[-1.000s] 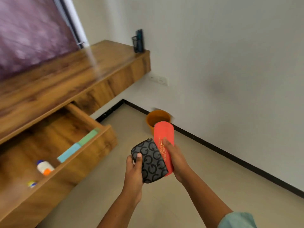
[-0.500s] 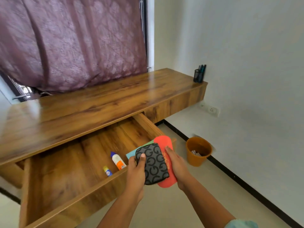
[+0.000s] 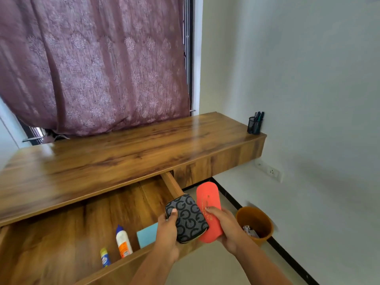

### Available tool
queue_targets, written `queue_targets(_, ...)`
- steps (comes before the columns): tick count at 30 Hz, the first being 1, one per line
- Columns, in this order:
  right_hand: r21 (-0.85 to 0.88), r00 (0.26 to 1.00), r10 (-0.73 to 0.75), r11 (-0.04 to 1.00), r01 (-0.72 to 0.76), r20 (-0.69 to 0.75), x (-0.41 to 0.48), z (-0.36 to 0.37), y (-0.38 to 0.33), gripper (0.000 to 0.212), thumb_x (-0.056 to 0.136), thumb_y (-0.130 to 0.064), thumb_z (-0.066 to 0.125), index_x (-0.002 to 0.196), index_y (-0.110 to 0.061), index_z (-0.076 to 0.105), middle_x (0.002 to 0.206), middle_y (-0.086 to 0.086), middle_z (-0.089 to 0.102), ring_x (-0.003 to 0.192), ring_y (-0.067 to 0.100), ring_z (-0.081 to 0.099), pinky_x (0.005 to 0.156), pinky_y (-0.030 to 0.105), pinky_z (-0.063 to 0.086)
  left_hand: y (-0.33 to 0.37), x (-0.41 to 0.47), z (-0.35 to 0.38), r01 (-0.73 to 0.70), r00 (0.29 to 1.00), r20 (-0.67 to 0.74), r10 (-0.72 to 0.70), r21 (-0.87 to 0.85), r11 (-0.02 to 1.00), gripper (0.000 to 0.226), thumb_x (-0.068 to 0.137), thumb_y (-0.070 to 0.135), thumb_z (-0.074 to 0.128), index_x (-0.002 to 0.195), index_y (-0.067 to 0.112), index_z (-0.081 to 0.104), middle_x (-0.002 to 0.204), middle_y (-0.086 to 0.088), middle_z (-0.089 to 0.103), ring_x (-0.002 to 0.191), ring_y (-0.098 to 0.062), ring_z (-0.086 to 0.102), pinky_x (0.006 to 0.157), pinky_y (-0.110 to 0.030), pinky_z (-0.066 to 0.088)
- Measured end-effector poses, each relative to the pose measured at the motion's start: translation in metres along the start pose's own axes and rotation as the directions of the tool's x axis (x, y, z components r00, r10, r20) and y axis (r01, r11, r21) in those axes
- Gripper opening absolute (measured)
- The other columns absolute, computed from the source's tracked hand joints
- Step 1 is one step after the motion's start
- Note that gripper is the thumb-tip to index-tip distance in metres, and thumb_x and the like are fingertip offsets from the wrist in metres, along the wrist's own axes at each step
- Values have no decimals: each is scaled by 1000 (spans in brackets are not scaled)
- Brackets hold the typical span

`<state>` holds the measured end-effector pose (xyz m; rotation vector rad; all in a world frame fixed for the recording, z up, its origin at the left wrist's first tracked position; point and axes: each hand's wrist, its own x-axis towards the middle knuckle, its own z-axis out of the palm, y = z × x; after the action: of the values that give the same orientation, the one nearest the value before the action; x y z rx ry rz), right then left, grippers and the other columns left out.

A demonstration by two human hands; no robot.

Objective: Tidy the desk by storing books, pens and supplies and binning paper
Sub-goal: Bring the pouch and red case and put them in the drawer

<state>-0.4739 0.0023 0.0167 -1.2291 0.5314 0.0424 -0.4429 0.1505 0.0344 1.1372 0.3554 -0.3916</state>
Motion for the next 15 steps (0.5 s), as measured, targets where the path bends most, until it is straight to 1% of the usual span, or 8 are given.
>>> queue_targets(3, -21, 999, -14, 1000, 15, 43, 19, -17, -16, 44, 87, -18, 64, 129, -15, 50, 106, 10, 70, 92, 27, 69, 65, 39, 57, -3, 12, 19, 28, 999, -18, -29, -53, 998, 35, 99, 21, 45, 132, 8, 41, 121, -13, 57, 91, -27, 61, 64, -37, 52)
queue_targets(6, -12, 997, 12, 1000, -11, 80, 37, -19, -21, 53, 87, -15, 65, 137, -17, 44, 114, 11, 67, 96, 28, 67, 67, 41, 58, 0, 21, 21, 37, 995, -88, -43, -74, 997, 34, 99, 17, 47, 131, 8, 42, 123, -14, 57, 93, -28, 61, 65, -38, 52)
queue_targets(8, -23, 995, 12, 1000, -10, 102, 49, -12, -22, 61, 86, -13, 66, 140, -20, 39, 118, 10, 63, 97, 27, 66, 63, 38, 57, 7, 25, 17, 26, 991, -126, -40, -112, 993, 36, 97, 12, 49, 132, 7, 41, 121, -15, 57, 94, -30, 60, 66, -39, 52)
queue_targets(10, -29, 991, 18, 999, -14, 133, 61, -1, -21, 64, 85, -11, 68, 140, -21, 37, 121, 9, 61, 98, 27, 65, 62, 36, 56, 15, 30, 11, 5, 986, -163, -32, -163, 987, 37, 95, 5, 48, 131, 7, 41, 120, -16, 56, 94, -30, 59, 67, -39, 51)
queue_targets(11, -22, 990, 24, 1000, -21, 139, 68, 6, -21, 64, 84, -11, 68, 139, -21, 37, 121, 9, 60, 98, 27, 64, 63, 37, 57, 19, 33, 7, -4, 984, -176, -29, -184, 983, 37, 94, 3, 47, 130, 7, 41, 121, -17, 55, 97, -31, 58, 68, -40, 52)
queue_targets(13, -3, 988, 41, 999, -41, 146, 80, 21, -18, 66, 84, -10, 69, 139, -21, 36, 123, 11, 59, 101, 30, 64, 73, 44, 57, 28, 38, -2, -25, 983, -185, -16, -214, 976, 37, 92, -2, 45, 129, 7, 42, 124, -18, 54, 103, -33, 57, 71, -41, 52)
queue_targets(15, -1, 986, 63, 998, -64, 153, 91, 37, -13, 69, 83, -9, 71, 140, -22, 35, 126, 12, 57, 104, 32, 62, 78, 47, 56, 37, 41, -12, -52, 983, -185, 7, -242, 969, 37, 91, -6, 43, 127, 6, 43, 120, -18, 55, 99, -33, 58, 70, -41, 52)
